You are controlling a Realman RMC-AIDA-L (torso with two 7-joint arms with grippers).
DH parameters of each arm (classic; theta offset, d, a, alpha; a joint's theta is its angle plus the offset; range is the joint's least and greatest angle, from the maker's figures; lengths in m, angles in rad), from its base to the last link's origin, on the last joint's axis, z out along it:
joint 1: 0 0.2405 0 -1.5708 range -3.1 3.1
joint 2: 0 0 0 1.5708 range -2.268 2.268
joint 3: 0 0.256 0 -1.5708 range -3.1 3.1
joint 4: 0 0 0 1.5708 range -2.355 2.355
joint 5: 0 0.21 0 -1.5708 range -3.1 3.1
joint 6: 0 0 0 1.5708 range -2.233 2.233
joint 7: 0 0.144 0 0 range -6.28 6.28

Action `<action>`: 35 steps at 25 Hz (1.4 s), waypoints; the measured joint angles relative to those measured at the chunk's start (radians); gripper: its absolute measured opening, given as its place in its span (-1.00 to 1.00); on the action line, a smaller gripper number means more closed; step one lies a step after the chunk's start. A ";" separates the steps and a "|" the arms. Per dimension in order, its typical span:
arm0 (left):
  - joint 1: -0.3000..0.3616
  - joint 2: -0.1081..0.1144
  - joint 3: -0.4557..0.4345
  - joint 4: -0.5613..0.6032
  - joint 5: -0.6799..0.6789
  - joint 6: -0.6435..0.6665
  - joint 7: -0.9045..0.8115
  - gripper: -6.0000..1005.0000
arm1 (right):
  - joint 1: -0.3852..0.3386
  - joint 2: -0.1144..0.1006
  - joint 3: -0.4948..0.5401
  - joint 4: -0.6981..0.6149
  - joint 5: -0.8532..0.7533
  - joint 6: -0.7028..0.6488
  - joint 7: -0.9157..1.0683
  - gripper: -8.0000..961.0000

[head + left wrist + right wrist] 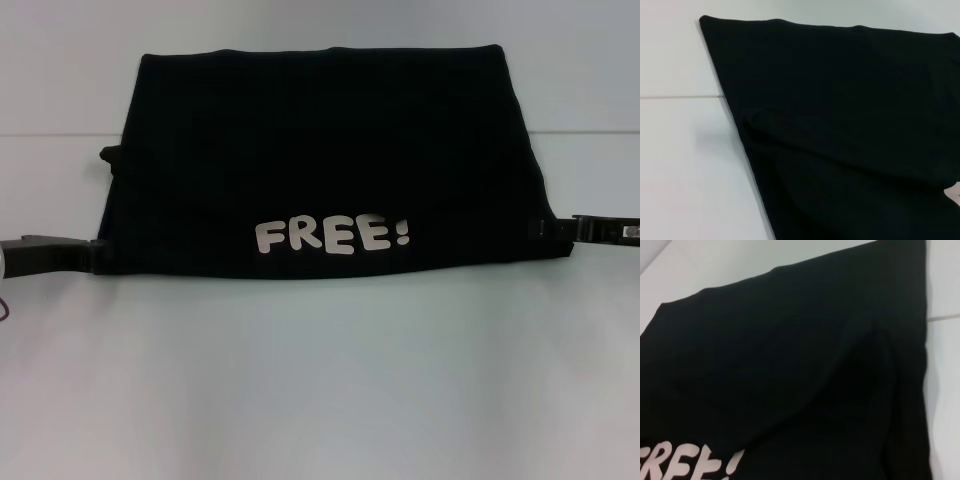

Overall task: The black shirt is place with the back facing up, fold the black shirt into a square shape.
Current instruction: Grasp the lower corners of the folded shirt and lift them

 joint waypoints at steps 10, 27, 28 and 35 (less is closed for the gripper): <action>0.000 0.000 0.000 0.000 0.000 0.000 0.000 -0.99 | 0.012 0.025 -0.034 0.008 0.000 0.054 0.000 0.23; -0.002 0.000 0.000 0.001 0.000 0.002 -0.003 -0.99 | 0.008 0.031 -0.034 0.009 0.001 0.068 -0.014 -0.89; -0.002 0.000 0.000 0.001 -0.001 0.002 -0.003 -0.99 | 0.005 0.031 -0.033 0.006 0.002 0.067 -0.015 -0.91; 0.002 0.000 -0.014 0.015 -0.006 0.036 -0.017 -0.99 | -0.033 0.026 0.025 -0.002 0.028 -0.019 -0.103 -0.94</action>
